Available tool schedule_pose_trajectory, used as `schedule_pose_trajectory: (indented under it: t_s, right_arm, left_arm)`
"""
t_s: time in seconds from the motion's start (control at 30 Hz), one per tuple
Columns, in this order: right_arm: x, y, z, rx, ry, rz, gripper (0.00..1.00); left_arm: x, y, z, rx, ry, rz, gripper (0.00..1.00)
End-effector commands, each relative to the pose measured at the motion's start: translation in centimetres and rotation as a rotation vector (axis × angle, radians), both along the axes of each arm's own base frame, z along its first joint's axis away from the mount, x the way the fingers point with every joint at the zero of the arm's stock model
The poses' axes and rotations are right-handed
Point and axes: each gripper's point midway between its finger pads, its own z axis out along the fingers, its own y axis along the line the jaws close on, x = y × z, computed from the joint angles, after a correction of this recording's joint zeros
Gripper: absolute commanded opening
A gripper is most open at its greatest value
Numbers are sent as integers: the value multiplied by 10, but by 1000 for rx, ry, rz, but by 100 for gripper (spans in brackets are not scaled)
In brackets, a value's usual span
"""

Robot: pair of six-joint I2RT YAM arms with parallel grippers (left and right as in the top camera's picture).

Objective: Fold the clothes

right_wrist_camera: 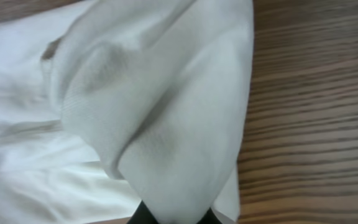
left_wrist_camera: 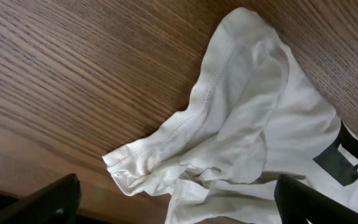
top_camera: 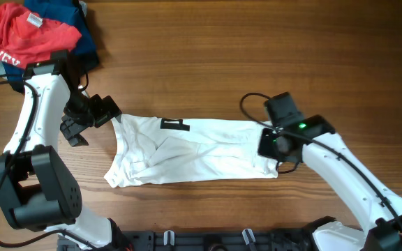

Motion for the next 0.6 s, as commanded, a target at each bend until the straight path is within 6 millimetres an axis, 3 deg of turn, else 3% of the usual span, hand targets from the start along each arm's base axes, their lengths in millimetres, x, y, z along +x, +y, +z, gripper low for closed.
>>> schedule_pose_trajectory:
  t_s: [0.0, 0.13, 0.17, 0.2, 0.27, 0.4, 0.47, 0.57]
  right_arm:
    - [5, 19, 1, 8, -31, -24, 9]
    - [6, 44, -8, 74, -17, -14, 11]
    - [7, 50, -12, 82, -12, -20, 14]
    - [6, 56, -18, 85, 0, -24, 22]
    - [5, 66, -22, 118, 18, -7, 22]
    - [8, 89, -17, 236, 19, 27, 23]
    - [10, 97, -12, 282, 10, 39, 34]
    - [10, 107, -7, 332, 18, 65, 37]
  left_arm:
    - [-1, -4, 3, -11, -11, -9, 100]
    - [-1, -4, 3, -11, -11, -9, 100]
    - [-1, -4, 3, -11, -11, -9, 100]
    - [-1, -4, 3, -11, -11, -9, 100]
    - [-1, -4, 3, -11, -11, -9, 100]
    - [-1, -4, 3, -11, -12, -9, 100]
    - [-1, -4, 3, -11, -11, -9, 100]
    - [-1, -4, 3, -11, -11, -9, 100]
